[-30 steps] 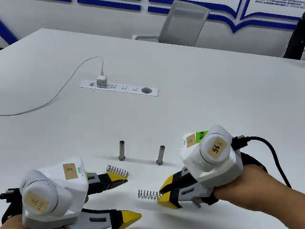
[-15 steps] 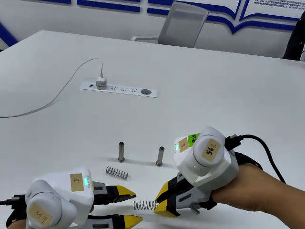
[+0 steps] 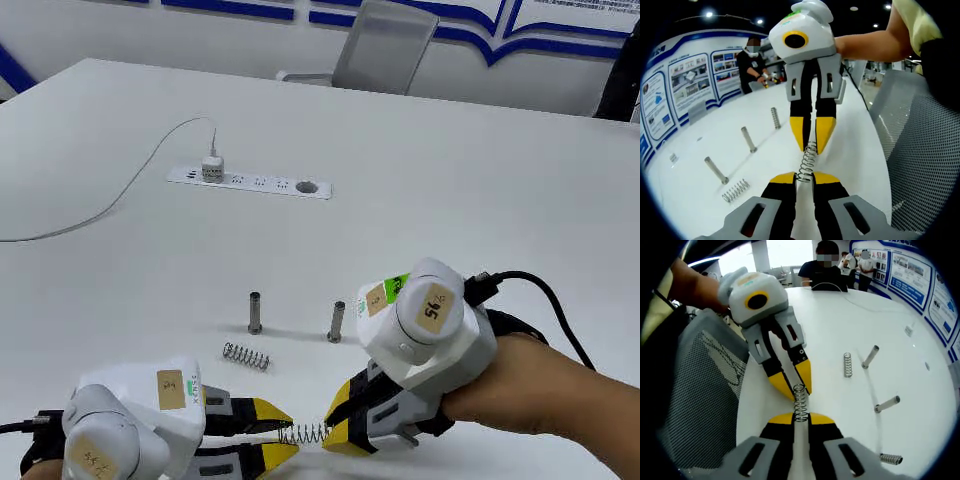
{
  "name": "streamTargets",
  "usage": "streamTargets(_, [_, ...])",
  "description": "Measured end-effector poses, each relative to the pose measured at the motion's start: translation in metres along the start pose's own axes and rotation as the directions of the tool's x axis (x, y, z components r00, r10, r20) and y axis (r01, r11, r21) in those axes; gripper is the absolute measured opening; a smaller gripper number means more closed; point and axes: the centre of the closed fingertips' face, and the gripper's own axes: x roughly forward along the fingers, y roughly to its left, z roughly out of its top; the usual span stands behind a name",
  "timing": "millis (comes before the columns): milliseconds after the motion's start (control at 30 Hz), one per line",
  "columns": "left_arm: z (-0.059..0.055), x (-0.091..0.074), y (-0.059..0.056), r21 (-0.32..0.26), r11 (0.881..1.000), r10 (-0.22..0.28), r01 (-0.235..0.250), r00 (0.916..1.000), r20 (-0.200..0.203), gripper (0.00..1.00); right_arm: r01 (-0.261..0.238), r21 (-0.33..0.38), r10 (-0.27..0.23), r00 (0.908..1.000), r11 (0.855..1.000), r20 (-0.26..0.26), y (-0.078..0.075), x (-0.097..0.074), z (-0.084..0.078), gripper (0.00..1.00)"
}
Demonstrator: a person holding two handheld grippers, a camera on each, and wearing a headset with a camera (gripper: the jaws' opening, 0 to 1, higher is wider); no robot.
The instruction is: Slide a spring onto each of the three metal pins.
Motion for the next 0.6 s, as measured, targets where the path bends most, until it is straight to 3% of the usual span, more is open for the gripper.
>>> streamTargets(600, [0.003,-0.001,0.003,-0.012,1.0,0.008,-0.007,0.9999,0.01,0.11,0.031,-0.035,-0.028,0.9948,0.999,0.098,-0.001,-0.011,0.034,0.12])
